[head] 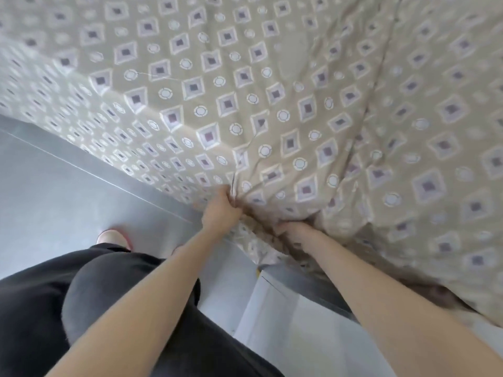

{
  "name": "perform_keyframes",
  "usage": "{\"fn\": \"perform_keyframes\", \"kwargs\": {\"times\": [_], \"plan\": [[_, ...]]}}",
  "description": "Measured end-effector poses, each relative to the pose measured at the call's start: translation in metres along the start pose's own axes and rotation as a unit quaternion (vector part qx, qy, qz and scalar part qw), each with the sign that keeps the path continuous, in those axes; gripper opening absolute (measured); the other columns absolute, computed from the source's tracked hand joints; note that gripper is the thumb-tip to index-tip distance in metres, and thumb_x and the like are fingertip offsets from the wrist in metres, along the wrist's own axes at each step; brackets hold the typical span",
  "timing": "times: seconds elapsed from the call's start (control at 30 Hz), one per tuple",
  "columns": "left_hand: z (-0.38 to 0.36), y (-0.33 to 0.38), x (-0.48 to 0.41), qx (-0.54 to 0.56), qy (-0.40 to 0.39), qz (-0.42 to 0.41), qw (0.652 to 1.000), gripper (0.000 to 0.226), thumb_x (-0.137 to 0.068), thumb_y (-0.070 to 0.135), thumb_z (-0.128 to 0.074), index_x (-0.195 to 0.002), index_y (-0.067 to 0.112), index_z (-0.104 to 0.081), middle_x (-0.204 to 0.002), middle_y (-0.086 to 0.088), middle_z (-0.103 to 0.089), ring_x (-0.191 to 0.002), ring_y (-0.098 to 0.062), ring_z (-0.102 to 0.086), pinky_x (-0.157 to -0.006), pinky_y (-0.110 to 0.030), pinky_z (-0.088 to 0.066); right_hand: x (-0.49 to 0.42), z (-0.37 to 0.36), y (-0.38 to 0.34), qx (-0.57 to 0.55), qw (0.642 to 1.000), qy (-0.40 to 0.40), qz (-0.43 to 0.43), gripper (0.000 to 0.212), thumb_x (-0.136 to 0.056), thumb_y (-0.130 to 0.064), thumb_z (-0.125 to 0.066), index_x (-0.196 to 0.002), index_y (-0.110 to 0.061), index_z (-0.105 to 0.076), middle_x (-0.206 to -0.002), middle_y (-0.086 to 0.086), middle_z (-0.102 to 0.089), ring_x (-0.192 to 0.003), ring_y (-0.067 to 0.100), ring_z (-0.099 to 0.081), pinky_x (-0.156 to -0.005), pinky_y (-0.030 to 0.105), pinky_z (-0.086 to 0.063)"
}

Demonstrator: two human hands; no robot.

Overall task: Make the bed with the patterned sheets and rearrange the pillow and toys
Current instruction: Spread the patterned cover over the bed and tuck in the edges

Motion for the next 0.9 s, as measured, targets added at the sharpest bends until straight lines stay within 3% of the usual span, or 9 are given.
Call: {"fn": "perform_keyframes", "kwargs": {"times": [0.07,0.13,0.2,0.37,0.47,0.53,0.63,0.73,0.9], "plan": [[-0.011,-0.008,-0.003,-0.041,-0.057,0.040,0.997,0.028,-0.083,0.025,-0.065,-0.103,0.010,-0.053,-0.095,-0.008,-0.062,-0.087,-0.029,-0.057,-0.067,-0.030,-0.041,-0.015,0.005,0.005,0.012,0.998,0.038,0.042,0.043,-0.091,-0.016,-0.062,-0.132,-0.007,-0.050,-0.127,0.007,-0.057,-0.104,0.015,-0.057,-0.062,0.011,-0.052],[-0.016,-0.015,-0.006,-0.074,-0.097,0.067,0.990,0.022,-0.086,0.019,-0.061,-0.100,0.003,-0.059,-0.103,-0.019,-0.066,-0.088,-0.032,-0.062,-0.069,-0.033,-0.048,-0.018,0.009,0.008,0.084,0.992,0.042,0.087,0.045,-0.093,-0.027,-0.058,-0.135,-0.014,-0.048,-0.134,0.003,-0.052,-0.123,0.021,-0.050,-0.097,0.022,-0.042],[-0.016,-0.025,-0.007,-0.039,-0.095,0.092,0.990,0.023,-0.088,0.008,-0.053,-0.107,-0.002,-0.060,-0.105,-0.023,-0.064,-0.097,-0.035,-0.063,-0.080,-0.039,-0.054,-0.019,0.008,0.011,0.151,0.982,0.036,0.107,0.043,-0.098,-0.033,-0.048,-0.137,-0.015,-0.046,-0.137,0.002,-0.050,-0.129,0.022,-0.043,-0.105,0.030,-0.035],[-0.001,-0.021,-0.019,0.224,-0.033,0.089,0.970,0.029,-0.101,0.016,-0.036,-0.076,0.014,-0.050,-0.081,-0.010,-0.053,-0.086,-0.022,-0.050,-0.076,-0.031,-0.044,-0.018,0.004,0.010,0.266,0.960,0.046,0.075,0.035,-0.103,-0.019,-0.032,-0.125,-0.002,-0.055,-0.125,0.016,-0.058,-0.115,0.032,-0.053,-0.096,0.037,-0.042],[0.012,-0.003,-0.018,0.140,0.054,-0.070,0.986,0.034,-0.099,0.029,-0.040,-0.067,0.019,-0.039,-0.064,0.003,-0.040,-0.065,-0.016,-0.041,-0.057,-0.023,-0.034,-0.016,0.004,0.009,0.246,0.966,0.053,0.052,0.037,-0.103,-0.021,-0.031,-0.121,0.000,-0.055,-0.119,0.019,-0.059,-0.113,0.035,-0.054,-0.093,0.038,-0.042],[0.012,-0.003,-0.015,0.142,0.059,-0.110,0.982,0.026,-0.092,0.038,-0.053,-0.081,0.015,-0.052,-0.066,0.004,-0.047,-0.059,-0.012,-0.043,-0.056,-0.025,-0.034,-0.016,0.005,0.009,0.216,0.973,0.065,0.056,0.034,-0.103,-0.021,-0.031,-0.109,-0.002,-0.058,-0.107,0.017,-0.062,-0.104,0.033,-0.058,-0.092,0.040,-0.045],[-0.005,-0.027,-0.021,0.049,-0.059,-0.040,0.996,0.042,-0.088,0.023,-0.063,-0.123,0.004,-0.048,-0.099,-0.007,-0.060,-0.086,-0.021,-0.058,-0.074,-0.025,-0.046,-0.018,0.002,0.009,0.090,0.992,0.065,0.055,0.023,-0.101,-0.016,-0.036,-0.089,-0.010,-0.055,-0.078,0.004,-0.059,-0.071,0.023,-0.063,-0.080,0.038,-0.053],[-0.022,-0.053,-0.011,-0.139,-0.148,0.022,0.979,0.048,-0.081,0.020,-0.070,-0.121,0.006,-0.045,-0.120,-0.015,-0.056,-0.108,-0.031,-0.054,-0.086,-0.035,-0.044,-0.018,-0.004,0.000,-0.039,0.997,0.040,0.057,0.017,-0.100,-0.018,-0.042,-0.103,-0.010,-0.057,-0.085,0.004,-0.061,-0.045,0.009,-0.060,-0.052,0.021,-0.051],[0.002,-0.045,-0.004,-0.154,-0.035,0.087,0.984,0.030,-0.086,0.006,-0.048,-0.116,0.007,-0.046,-0.111,-0.017,-0.059,-0.102,-0.038,-0.058,-0.084,-0.043,-0.051,-0.014,-0.004,-0.013,0.137,0.979,0.052,0.141,0.020,-0.102,-0.021,-0.038,-0.096,-0.017,-0.057,-0.108,0.010,-0.062,-0.106,0.029,-0.057,-0.087,0.034,-0.044]]}}
Point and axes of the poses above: each hand's wrist, its own x-axis away from the middle knuckle, its own z-axis out of the back of the hand, y = z × x, the point moved 4 cm from there along -x, towards the middle knuckle
